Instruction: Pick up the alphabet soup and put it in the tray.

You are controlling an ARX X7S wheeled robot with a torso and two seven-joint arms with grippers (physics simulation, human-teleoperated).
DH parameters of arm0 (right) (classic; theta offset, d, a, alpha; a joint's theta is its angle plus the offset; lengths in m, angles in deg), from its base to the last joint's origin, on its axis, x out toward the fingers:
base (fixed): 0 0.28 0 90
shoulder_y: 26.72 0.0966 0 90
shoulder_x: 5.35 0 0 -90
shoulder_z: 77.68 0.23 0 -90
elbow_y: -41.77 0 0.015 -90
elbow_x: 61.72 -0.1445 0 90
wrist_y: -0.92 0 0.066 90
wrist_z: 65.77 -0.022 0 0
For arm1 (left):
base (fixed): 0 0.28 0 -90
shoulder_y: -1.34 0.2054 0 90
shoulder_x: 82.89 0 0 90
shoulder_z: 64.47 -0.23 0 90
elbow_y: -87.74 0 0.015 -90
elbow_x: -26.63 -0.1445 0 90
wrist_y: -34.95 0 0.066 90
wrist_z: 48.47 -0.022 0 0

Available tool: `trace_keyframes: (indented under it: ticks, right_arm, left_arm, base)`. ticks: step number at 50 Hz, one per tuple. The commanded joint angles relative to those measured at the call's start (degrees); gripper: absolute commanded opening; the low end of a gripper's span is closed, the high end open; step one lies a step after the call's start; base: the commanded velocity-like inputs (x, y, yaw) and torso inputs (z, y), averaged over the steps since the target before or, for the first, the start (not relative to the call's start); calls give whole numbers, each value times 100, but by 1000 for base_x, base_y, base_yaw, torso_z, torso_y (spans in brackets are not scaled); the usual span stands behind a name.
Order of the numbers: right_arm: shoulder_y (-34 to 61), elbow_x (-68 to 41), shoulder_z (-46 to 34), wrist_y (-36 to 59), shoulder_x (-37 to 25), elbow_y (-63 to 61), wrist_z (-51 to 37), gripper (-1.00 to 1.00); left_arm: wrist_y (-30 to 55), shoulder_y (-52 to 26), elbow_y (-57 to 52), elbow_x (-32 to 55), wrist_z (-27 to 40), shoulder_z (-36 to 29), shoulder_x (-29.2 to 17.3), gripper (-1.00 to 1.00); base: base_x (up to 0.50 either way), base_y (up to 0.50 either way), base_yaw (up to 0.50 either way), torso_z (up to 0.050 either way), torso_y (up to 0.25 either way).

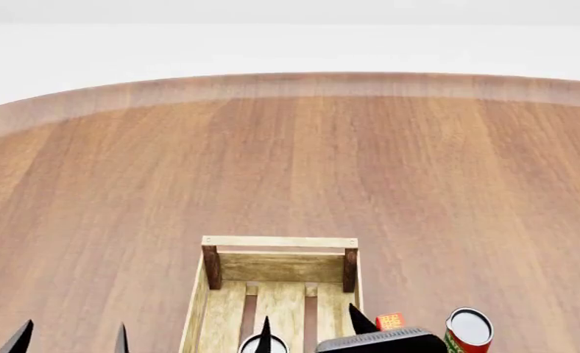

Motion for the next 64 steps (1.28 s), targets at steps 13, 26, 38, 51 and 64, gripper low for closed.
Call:
trace_keyframes:
  ticks: [13, 26, 38, 51, 64]
  right_arm:
    - [-453, 81, 287, -325, -484, -1005, -280, 100]
    - [-738, -41, 574, -353, -783, -1518, -516, 100]
    - [-829, -170, 753, -282, -968, -1939, -687, 100]
    - [-897, -274, 873, -151, -1156, -2404, -868, 100]
    - [-963, -364, 1006, -88, -1308, -2739, -1019, 100]
  left_arm:
    - [-389, 148, -380, -327, 219, 7, -82, 100]
    - [-291, 202, -680, -342, 295, 14, -149, 100]
    - [-283, 232, -867, -391, 396, 47, -186, 100]
    - [-323, 259, -1003, -417, 486, 92, -214, 100]
    - [-334, 296, -1132, -430, 559, 124, -248, 100]
  base:
    - [0, 0, 0, 0, 0]
    - [0, 0, 0, 0, 0]
    - [0, 0, 0, 0, 0]
    - [0, 0, 0, 0, 0]
    - [0, 0, 0, 0, 0]
